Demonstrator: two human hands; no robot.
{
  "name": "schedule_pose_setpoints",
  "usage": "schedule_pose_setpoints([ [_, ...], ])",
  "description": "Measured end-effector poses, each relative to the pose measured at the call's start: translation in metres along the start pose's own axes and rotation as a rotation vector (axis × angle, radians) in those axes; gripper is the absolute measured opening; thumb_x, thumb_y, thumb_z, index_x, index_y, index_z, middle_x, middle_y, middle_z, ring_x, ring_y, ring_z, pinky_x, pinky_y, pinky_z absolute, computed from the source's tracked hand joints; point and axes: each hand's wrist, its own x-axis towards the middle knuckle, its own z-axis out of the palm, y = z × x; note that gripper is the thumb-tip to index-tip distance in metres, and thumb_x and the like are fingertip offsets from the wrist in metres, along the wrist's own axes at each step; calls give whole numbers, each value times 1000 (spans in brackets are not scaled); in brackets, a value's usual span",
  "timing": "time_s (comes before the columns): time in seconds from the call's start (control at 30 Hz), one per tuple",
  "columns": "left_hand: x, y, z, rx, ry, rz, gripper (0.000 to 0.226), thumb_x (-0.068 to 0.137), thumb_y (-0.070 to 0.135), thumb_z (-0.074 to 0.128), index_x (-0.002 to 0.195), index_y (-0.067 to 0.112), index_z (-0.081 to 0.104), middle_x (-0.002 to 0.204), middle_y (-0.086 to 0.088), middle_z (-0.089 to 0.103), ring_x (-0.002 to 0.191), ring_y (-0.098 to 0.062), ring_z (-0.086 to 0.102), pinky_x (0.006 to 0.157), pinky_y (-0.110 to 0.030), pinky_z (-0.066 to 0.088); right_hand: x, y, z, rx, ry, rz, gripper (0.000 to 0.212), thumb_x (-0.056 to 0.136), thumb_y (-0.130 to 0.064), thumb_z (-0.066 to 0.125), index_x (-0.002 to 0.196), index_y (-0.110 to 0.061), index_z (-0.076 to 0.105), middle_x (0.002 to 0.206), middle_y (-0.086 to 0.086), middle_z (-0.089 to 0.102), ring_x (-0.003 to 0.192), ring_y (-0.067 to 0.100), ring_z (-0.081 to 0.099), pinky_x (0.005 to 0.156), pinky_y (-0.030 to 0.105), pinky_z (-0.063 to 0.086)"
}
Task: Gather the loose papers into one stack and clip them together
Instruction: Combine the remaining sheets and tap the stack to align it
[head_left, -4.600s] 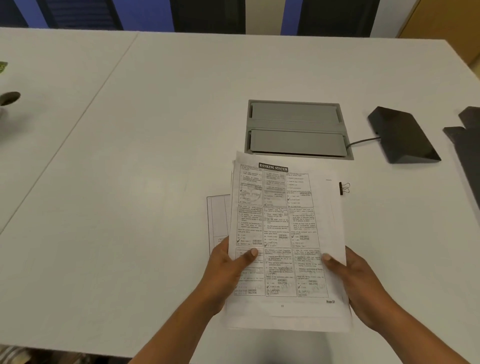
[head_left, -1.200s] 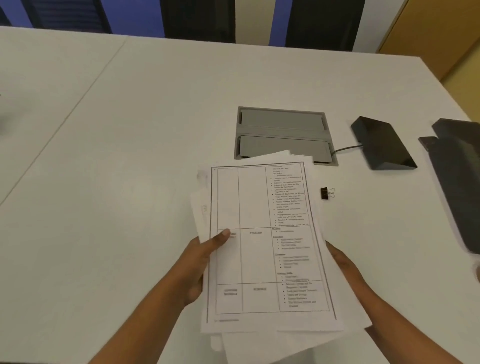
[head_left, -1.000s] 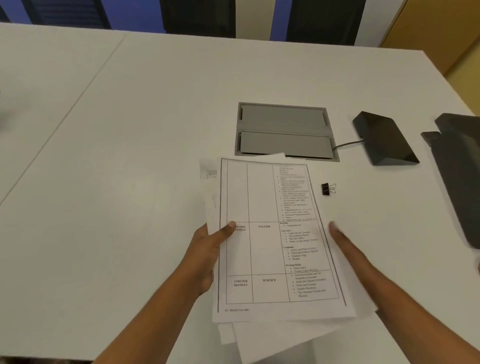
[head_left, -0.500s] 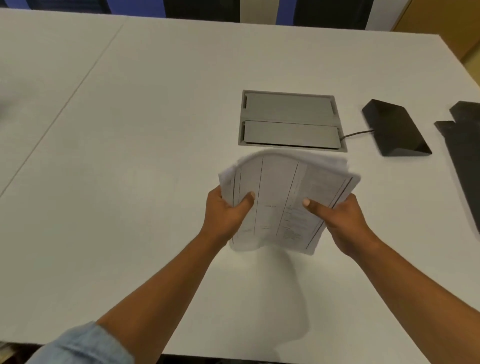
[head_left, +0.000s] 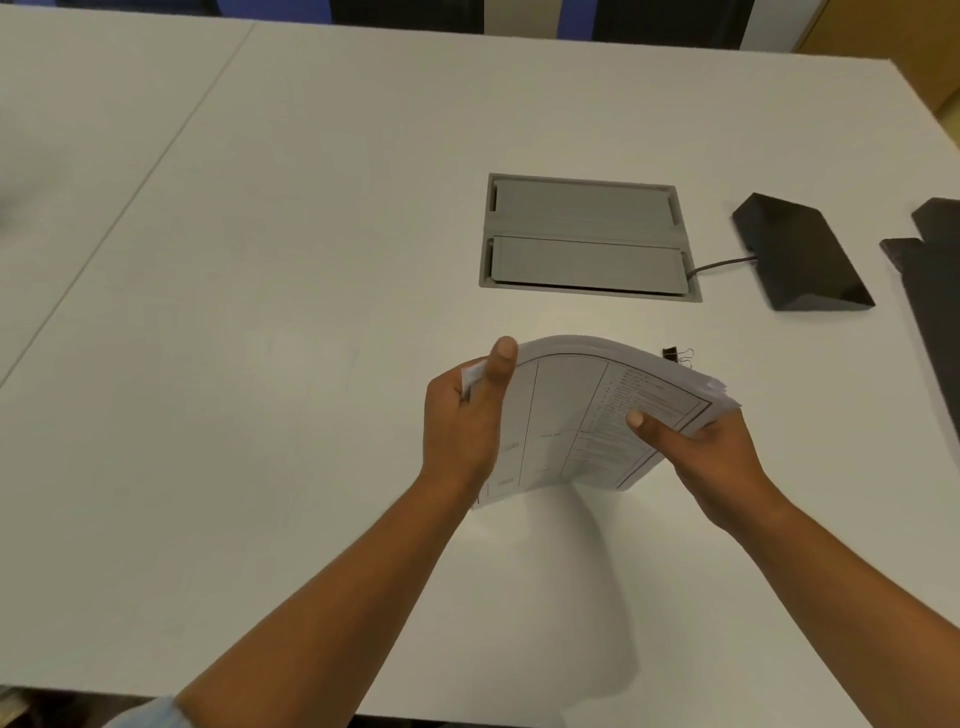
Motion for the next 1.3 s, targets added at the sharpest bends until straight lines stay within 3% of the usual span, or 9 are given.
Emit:
schedule_pose_setpoints([
  [0.1,-3,3,5,-52,61,-95,52,95,50,39,71,12,64,68,-1,62,67,-16,55,65,-33,41,-2,1,-2,4,17,22,42,74,-17,74,115,-20,67,111,5,75,106,17,69,84,28,55],
  [0.17,-2,1,5,-30,51,-75,42,94,37,36,79,28,74,79,11,73,76,-7,64,69,-30,46,-2,4,-3,14,28,43,37,73,-19,74,109,-25,69,109,2,76,105,17,70,83,27,56],
  [0.3,4,-2,1,-25,35,-22,46,79,59,36,86,35,75,98,8,74,93,-17,66,81,-40,50,1,6,-4,8,20,50,33,74,-20,74,106,-27,70,107,0,76,104,16,70,83,28,55],
  [0.43,9,-5,-8,73,-119,74,44,66,71,62,98,42,69,102,16,71,87,3,66,70,-19,54,5,12,-4,19,0,64,33,74,-19,74,106,-28,69,105,-3,77,104,15,70,84,29,55],
  [0.53,15,-19,-15,133,-164,46,32,69,40,86,96,44,70,99,15,74,91,-1,68,74,-26,61,8,23,-4,16,-20,98,39,74,-18,74,111,-26,66,111,1,74,108,18,68,89,35,55],
  [0.6,17,-29,-16,129,-165,21,32,73,23,86,93,40,69,92,16,75,89,-1,70,72,-23,61,8,32,-2,8,-37,140,42,74,-19,76,113,-31,65,115,2,73,110,18,67,93,40,54],
  [0.77,19,-47,-17,151,-248,-26,32,82,20,79,94,45,62,93,21,70,81,6,70,69,-17,58,3,49,7,-89,-18,178,44,80,-14,75,110,-43,61,120,-2,69,114,18,63,95,44,54],
  [1.13,23,-85,-15,135,-249,-65,32,84,20,77,91,47,61,84,25,70,78,9,70,67,-15,57,-3,78,20,-153,135,127,34,84,-24,69,110,-44,57,114,-15,67,103,-6,64,88,22,56],
  [1.3,28,-94,-3,95,-81,12,40,85,18,76,67,53,65,60,21,63,61,-8,59,61,-27,52,7,75,18,-154,142,40,40,88,-12,67,115,-39,55,111,-18,64,98,-14,61,79,10,53],
])
